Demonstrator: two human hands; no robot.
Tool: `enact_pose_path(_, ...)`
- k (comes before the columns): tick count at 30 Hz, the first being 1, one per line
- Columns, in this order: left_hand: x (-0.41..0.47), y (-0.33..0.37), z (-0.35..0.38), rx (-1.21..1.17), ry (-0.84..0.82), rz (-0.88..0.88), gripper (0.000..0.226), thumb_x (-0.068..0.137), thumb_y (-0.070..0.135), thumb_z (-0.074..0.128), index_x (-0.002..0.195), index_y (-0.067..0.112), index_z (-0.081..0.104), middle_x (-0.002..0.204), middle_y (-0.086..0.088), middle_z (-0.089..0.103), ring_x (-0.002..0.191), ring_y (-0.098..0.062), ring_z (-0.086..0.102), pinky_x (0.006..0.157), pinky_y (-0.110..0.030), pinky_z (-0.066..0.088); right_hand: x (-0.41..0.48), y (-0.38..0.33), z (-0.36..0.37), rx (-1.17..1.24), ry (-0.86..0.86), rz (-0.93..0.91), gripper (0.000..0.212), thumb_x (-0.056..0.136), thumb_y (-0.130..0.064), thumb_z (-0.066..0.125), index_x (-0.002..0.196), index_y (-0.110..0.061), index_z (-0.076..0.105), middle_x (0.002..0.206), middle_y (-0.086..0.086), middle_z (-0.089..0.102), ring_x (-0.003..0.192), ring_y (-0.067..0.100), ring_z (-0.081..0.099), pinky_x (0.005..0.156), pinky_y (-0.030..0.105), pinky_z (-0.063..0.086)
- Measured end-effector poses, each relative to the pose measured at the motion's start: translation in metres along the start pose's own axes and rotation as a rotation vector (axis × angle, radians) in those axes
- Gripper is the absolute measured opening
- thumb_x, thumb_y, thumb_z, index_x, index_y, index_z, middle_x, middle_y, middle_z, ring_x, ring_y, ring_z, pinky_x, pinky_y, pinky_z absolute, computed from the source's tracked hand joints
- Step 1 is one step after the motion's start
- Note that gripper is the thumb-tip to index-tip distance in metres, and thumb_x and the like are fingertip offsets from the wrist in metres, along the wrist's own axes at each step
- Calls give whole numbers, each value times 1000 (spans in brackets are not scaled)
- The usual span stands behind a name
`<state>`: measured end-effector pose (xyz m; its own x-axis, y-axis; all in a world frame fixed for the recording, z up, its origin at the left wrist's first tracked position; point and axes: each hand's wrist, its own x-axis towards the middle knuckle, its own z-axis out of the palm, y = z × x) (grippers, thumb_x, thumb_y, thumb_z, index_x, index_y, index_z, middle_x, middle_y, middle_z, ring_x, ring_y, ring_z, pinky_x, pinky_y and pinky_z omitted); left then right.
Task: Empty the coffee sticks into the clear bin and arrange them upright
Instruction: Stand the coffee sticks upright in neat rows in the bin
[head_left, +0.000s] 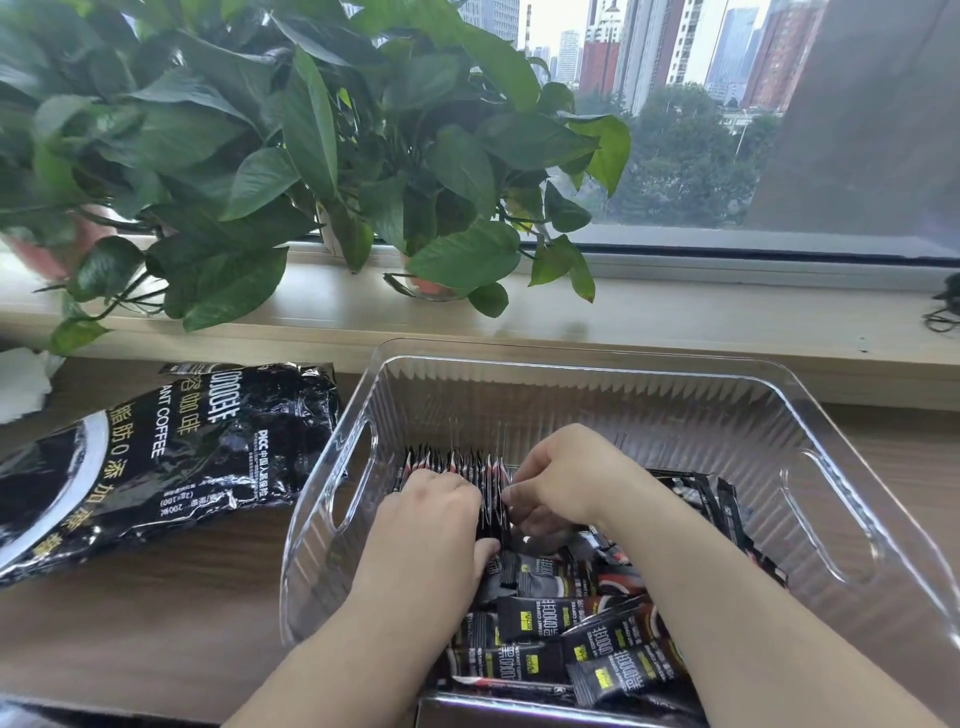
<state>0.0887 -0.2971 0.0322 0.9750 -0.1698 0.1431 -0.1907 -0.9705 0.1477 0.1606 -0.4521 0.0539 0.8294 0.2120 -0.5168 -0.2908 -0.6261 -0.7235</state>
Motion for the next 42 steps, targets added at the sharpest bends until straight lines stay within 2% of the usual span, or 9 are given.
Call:
enact_pose_path(2, -1, 1, -1, -11, 5, 7, 40, 91, 51, 60, 118, 23, 60, 122, 12, 58, 121, -13, 44, 100, -33, 43, -2, -1, 1, 2, 57, -29, 15, 90, -19, 75, 80, -9, 75, 78, 15, 77, 81, 38, 75, 83, 57, 60)
enact_pose_path(6, -5, 3, -4, -26, 9, 13, 45, 89, 57, 59, 120, 24, 59, 123, 13, 56, 122, -11, 43, 101, -31, 42, -7, 0, 0, 8, 7, -32, 15, 92, -21, 74, 84, -8, 75, 72, 9, 74, 64, 29, 65, 79, 45, 60)
enact_pose_path(9, -8, 3, -8, -17, 1, 17, 43, 91, 56, 58, 120, 25, 58, 123, 13, 56, 122, -11, 42, 100, -30, 41, -12, -4, 0, -15, 2, -34, 15, 92, -21, 74, 85, -8, 75, 87, 18, 77, 65, 29, 67, 85, 55, 59)
enact_pose_path(14, -7, 0, -11, -29, -24, -9, 38, 91, 48, 62, 120, 24, 58, 124, 13, 54, 123, -11, 41, 101, -29, 41, -17, -5, -3, -91, 50, -85, 10, 90, -20, 76, 89, -11, 77, 76, 3, 78, 60, 19, 72, 63, 31, 62)
enact_pose_path(18, 5, 2, -16, -40, -120, -75, 56, 81, 55, 71, 124, 21, 57, 127, 7, 52, 125, -16, 42, 101, -34, 44, -17, -5, -4, -106, 65, -86, 9, 89, -18, 77, 92, -9, 76, 74, 5, 78, 48, 13, 65, 49, 22, 51)
enact_pose_path(22, 6, 6, -14, -55, -112, -109, 54, 83, 55, 69, 124, 24, 53, 127, 7, 50, 124, -16, 42, 99, -31, 44, -14, -5, -4, -126, 68, -93, 9, 88, -20, 78, 93, -13, 76, 68, 0, 76, 49, 13, 67, 53, 23, 53)
enact_pose_path(28, 2, 9, -4, -84, -91, -78, 73, 93, 44, 61, 153, 39, 18, 153, -1, 28, 140, -22, 30, 112, -35, 32, -9, -1, -5, -182, 72, -130, 13, 87, -24, 79, 97, -18, 75, 71, -1, 77, 54, 14, 69, 56, 26, 59)
enact_pose_path(33, 2, 9, 1, 21, -148, -48, 54, 98, 41, 53, 148, 43, 31, 157, -9, 22, 144, -28, 21, 118, -46, 21, -8, 0, -8, -308, 60, -176, 10, 84, -26, 80, 92, -30, 74, 88, 1, 79, 52, 10, 65, 53, 25, 53)
enact_pose_path(42, -1, 12, 3, -17, -203, -48, 45, 99, 28, 49, 142, 38, 41, 162, -12, 4, 151, -28, 0, 120, -57, 9, -25, -5, -18, -326, 68, -172, 32, 90, -12, 72, 119, -26, 72, 96, 0, 78, 55, 11, 66, 62, 28, 59)
